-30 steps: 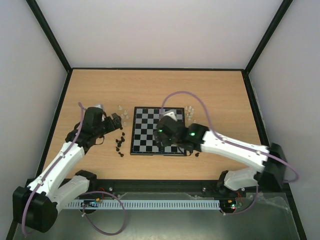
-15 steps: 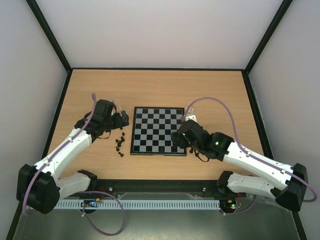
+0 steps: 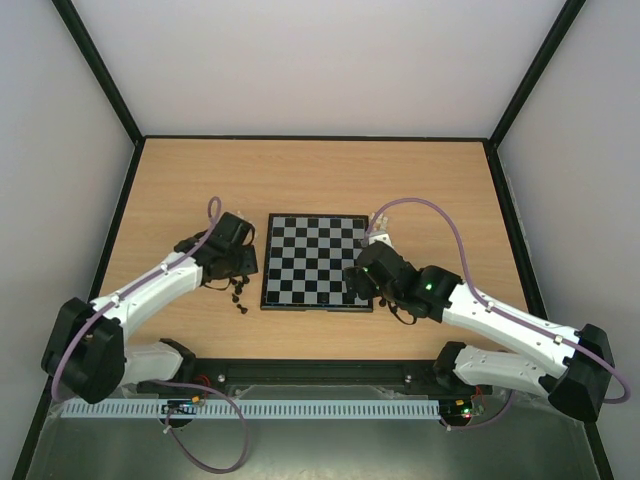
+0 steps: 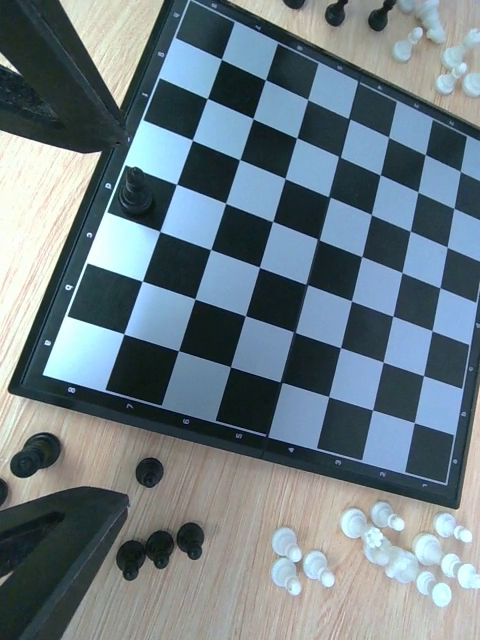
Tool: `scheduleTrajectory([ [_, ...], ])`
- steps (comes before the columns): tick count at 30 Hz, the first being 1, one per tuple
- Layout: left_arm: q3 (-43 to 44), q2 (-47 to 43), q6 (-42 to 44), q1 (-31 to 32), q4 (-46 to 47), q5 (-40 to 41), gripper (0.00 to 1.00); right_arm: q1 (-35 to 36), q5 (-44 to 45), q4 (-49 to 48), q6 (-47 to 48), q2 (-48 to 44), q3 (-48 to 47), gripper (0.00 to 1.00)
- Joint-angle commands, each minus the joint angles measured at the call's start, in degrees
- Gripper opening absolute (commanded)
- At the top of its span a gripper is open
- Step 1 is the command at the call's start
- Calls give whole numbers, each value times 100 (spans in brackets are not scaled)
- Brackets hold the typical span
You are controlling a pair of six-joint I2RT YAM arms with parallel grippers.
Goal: Set up the chess pieces on the board
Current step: Pick up the chess piece at the center of the board.
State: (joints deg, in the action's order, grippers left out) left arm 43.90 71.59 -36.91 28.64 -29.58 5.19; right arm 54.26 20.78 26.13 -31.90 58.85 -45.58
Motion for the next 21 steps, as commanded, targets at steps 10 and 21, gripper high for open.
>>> scheduleTrajectory([
  [10,-3,380,-394,348,-351,807,41,-30,-64,-71,104,18,96,91],
  [21,-200,710,-337,373,-19,756,34,-30,-22,-46,100,100,98,91],
])
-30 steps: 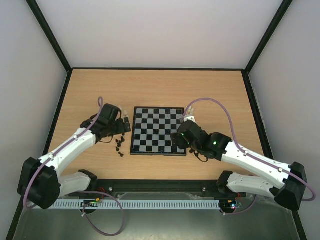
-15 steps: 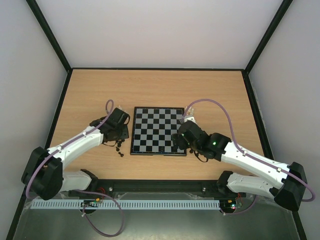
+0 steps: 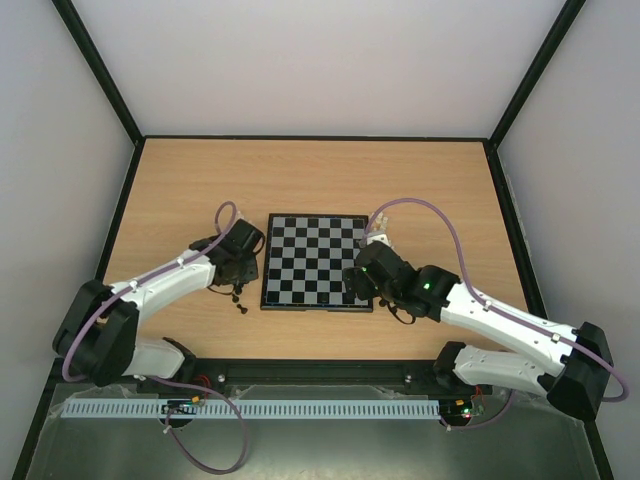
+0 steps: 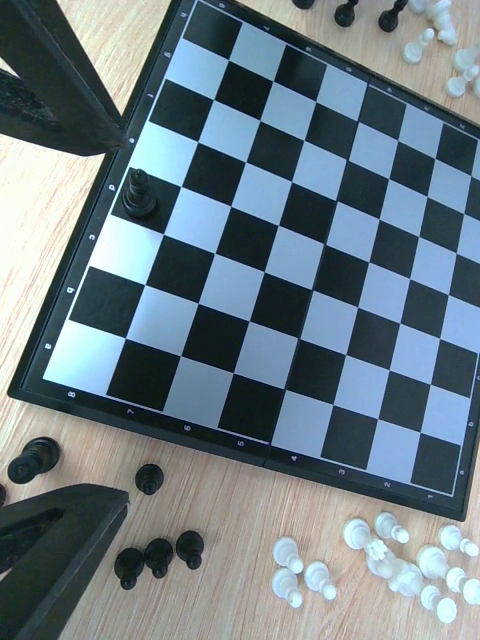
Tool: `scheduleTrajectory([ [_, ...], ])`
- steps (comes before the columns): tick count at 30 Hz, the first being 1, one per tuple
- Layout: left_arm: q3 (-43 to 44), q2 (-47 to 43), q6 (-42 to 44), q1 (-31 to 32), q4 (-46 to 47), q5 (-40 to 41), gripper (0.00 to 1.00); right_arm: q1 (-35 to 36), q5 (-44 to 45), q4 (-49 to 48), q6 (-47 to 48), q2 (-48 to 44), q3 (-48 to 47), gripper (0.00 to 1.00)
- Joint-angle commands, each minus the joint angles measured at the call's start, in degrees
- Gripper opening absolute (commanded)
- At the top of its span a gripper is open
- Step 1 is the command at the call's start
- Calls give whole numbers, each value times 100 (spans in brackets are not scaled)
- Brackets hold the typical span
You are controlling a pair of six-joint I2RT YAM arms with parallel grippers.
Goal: Set up the chess pieces on the board
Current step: Pick up the chess piece at the center of the board.
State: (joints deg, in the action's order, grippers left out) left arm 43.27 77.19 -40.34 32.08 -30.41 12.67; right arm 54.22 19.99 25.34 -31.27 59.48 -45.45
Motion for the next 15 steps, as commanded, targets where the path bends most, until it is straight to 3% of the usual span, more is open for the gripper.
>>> scheduleTrajectory([
  [1,-160,163,9,28,90,-11,34,-25,73,40,33,35,89,91],
  [8,-323,167,8,46,204,-163,35,-25,86,35,33,72,85,90],
  [15,-259,152,65,60,219,-133,17,-25,102,41,28,41,96,90],
])
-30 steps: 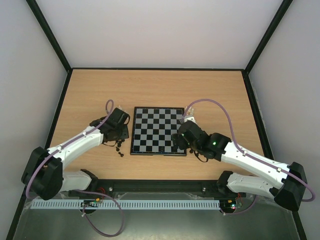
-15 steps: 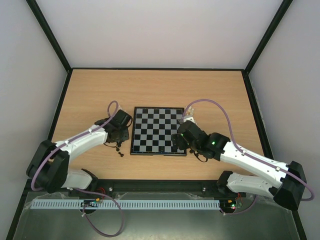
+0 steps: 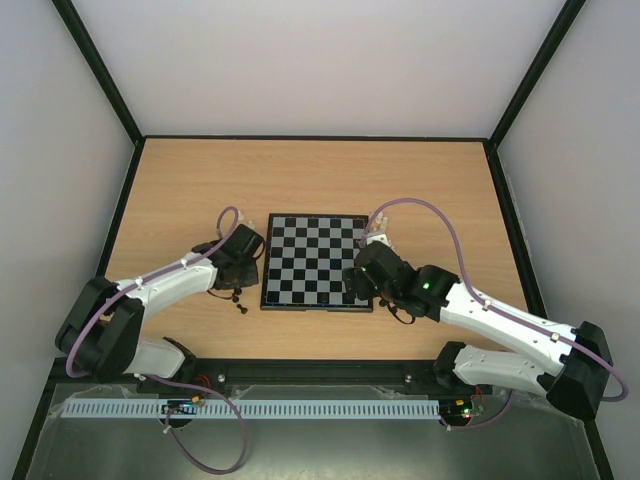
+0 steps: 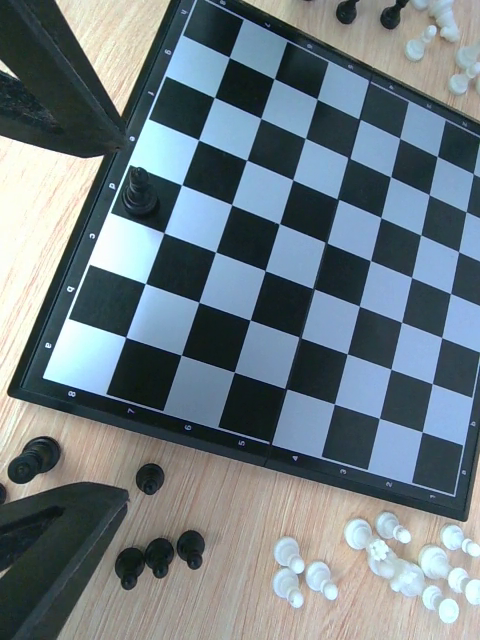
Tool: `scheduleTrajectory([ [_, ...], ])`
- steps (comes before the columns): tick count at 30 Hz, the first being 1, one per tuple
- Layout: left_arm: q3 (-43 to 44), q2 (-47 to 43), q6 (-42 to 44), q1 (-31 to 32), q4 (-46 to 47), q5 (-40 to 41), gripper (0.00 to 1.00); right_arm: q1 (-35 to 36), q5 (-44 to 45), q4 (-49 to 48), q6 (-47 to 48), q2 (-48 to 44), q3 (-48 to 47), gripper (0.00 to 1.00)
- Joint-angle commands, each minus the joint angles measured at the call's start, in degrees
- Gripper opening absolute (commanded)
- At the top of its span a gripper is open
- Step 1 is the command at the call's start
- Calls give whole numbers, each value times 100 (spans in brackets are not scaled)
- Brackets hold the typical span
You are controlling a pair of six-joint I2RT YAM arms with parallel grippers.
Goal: Set up the chess pieces on the board
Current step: Pick up the chess piece at the center of the board, then place the chess piece on the chessboard.
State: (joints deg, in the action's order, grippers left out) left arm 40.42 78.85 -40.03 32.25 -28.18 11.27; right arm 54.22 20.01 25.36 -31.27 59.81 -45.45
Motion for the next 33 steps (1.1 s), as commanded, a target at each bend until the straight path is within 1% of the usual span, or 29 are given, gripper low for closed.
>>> scheduleTrajectory([
  [1,32,-10,36,48,-3,7,15,-28,100,39,25,12,90,90],
  [4,61,18,54,60,-24,35,11,-28,106,39,24,4,98,89],
  [7,101,31,61,100,-82,110,3,-26,102,45,24,0,96,89],
  [12,257,-55,-6,261,-307,333,3,-25,120,55,24,-26,91,88],
  [15,557,-140,-86,525,-650,614,2,-25,124,69,16,-46,89,88],
  [17,825,-179,-102,708,-860,664,2,-25,123,82,15,-55,78,88],
  [20,1156,-178,-87,989,-1134,584,2,-25,149,127,7,-88,48,88],
  [23,1338,-118,-72,1285,-1207,283,3,-28,188,194,-22,-131,0,88],
  [25,1431,0,-78,1520,-1191,111,2,-27,220,236,-43,-168,-32,88],
  [28,1654,336,-139,1960,-1231,97,2,-30,289,326,-81,-213,-98,88],
  [33,1928,850,-198,2449,-1136,58,3,-26,422,416,-114,-285,-138,88],
])
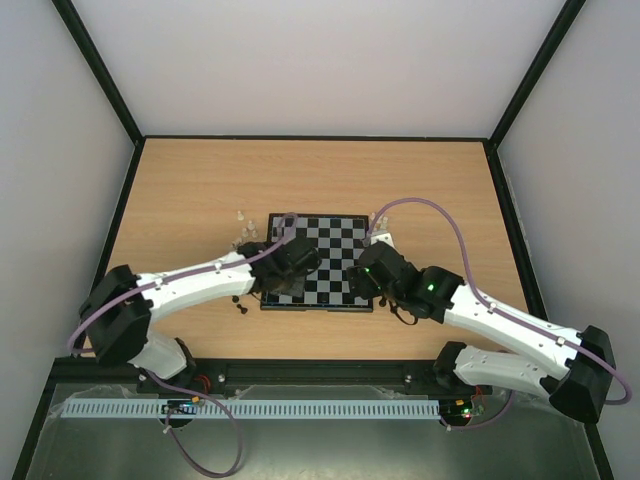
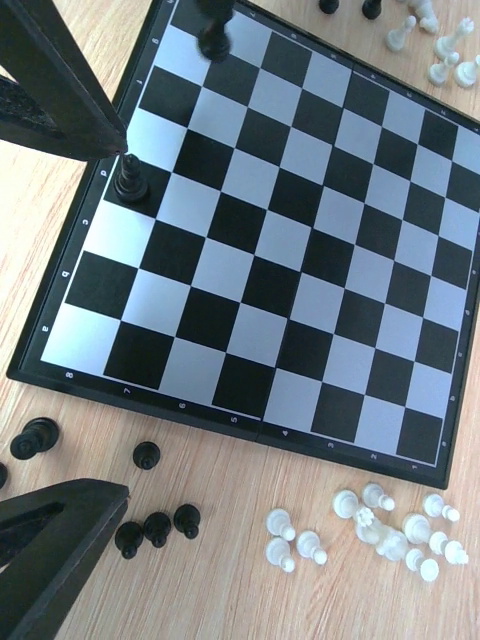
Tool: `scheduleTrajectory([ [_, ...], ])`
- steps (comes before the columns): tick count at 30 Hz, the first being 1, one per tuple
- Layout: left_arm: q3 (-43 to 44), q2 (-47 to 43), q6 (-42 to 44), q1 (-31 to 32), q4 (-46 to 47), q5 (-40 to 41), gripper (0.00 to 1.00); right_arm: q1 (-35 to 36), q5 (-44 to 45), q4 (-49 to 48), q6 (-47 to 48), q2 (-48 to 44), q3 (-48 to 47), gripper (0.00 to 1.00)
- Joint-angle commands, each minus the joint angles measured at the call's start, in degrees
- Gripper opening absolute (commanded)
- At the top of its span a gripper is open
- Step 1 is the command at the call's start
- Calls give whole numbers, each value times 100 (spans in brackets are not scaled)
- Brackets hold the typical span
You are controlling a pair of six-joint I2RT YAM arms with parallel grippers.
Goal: Set up the chess pieces on the board
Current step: Place the chess piece on the chessboard.
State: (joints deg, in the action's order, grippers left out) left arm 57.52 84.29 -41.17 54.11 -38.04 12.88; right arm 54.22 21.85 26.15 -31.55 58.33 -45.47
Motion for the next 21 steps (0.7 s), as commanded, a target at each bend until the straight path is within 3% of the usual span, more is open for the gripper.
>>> scheduleTrajectory([
  [1,258,388,-87,323,-108,-124,3,-25,248,341,-94,-145,-130,88],
  [21,662,1239,-137,765,141,-203,5,-25,291,323,-122,-198,-55,88],
])
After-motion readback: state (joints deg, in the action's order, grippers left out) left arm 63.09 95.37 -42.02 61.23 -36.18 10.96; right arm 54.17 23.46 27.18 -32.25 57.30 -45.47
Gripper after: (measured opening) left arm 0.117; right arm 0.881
